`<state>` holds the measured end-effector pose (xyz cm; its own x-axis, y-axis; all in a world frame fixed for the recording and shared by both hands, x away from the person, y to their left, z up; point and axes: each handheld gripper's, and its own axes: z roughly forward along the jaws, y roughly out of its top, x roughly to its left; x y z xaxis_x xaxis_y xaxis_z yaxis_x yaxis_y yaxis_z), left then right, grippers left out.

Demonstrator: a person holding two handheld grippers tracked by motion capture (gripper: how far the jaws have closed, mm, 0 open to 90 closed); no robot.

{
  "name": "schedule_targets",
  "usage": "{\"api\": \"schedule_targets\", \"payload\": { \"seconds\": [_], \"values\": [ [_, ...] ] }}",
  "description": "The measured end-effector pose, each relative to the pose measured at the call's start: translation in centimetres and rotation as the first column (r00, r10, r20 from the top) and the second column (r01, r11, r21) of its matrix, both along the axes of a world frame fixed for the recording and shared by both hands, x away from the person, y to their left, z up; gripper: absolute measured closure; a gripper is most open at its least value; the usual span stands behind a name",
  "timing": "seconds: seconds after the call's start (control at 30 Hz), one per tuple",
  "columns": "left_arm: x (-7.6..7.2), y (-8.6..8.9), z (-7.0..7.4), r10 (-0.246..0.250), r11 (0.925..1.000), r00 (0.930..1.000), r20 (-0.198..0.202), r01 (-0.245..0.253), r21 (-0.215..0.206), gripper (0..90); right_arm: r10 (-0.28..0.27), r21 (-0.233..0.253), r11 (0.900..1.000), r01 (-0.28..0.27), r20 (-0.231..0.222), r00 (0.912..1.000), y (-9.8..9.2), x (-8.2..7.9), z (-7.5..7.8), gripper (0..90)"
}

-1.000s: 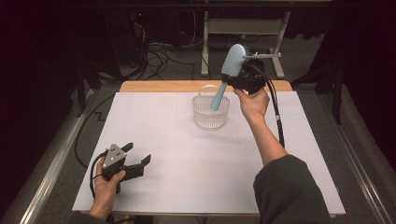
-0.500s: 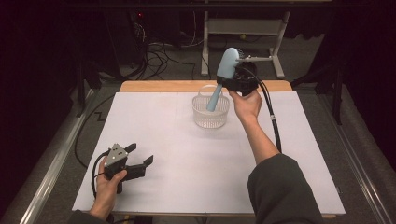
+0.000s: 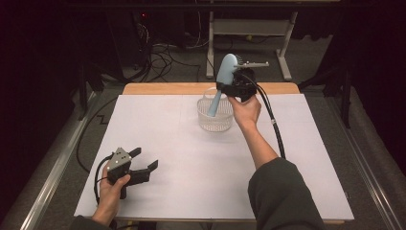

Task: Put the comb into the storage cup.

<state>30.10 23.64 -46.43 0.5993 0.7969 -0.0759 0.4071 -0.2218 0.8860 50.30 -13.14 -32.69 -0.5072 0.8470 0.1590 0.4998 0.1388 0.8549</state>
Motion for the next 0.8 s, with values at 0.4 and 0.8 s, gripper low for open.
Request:
{"api": "schedule_targets", "payload": {
  "seconds": [0.4,0.8],
  "values": [
    [0.0,0.1,0.0,0.003,1.0,1.0,0.001,-0.003,-0.003,18.2,0.005,-0.009,1.0,-0.005,0.01,0.9999,1.3,0.0,-1.3,53.6],
    [0.0,0.0,0.0,0.005,1.0,1.0,0.0,-0.005,-0.001,18.2,0.006,-0.03,1.0,-0.006,-0.001,1.0,1.7,0.0,-2.6,53.6]
  ]
}}
